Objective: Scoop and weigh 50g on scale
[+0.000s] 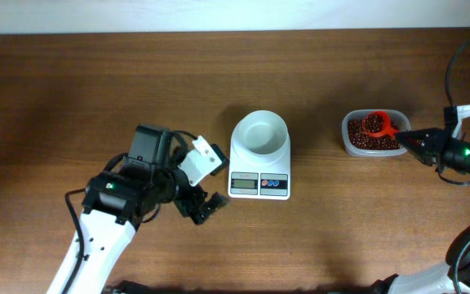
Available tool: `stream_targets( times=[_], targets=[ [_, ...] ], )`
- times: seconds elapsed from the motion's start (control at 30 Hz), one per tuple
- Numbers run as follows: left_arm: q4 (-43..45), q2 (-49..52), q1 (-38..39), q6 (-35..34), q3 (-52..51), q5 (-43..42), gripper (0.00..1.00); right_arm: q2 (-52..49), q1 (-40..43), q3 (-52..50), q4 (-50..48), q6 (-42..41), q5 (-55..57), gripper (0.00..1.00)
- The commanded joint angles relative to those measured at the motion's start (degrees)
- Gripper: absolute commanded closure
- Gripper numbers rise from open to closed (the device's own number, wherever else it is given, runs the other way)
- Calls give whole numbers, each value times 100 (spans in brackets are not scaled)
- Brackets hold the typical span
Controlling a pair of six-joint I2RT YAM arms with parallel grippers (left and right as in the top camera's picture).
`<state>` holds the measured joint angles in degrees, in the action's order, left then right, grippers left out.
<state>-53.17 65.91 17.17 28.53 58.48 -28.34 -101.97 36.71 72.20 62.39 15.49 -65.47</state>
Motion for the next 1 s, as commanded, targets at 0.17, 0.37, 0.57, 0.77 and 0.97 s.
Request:
stream_targets(
  times=[0.17,0.37,0.57,0.77,0.97],
  targets=[
    [199,-2,7,22,81,-1862,88,-28,11,7,151,234,-28,96],
    [192,-2,114,-1204,48,-1480,100,-28,11,7,133,234,-28,96],
    [522,-2,1360,-3539,48,1241,100,-28,164,7,140,234,-31,96],
    [490,-2,2826,-5818,-140,3598,100,-28,238,7,177,234,-28,96],
    [890,-2,3303,-6732,-669,3886,100,-28,238,-2,197,234,-28,96]
  ],
)
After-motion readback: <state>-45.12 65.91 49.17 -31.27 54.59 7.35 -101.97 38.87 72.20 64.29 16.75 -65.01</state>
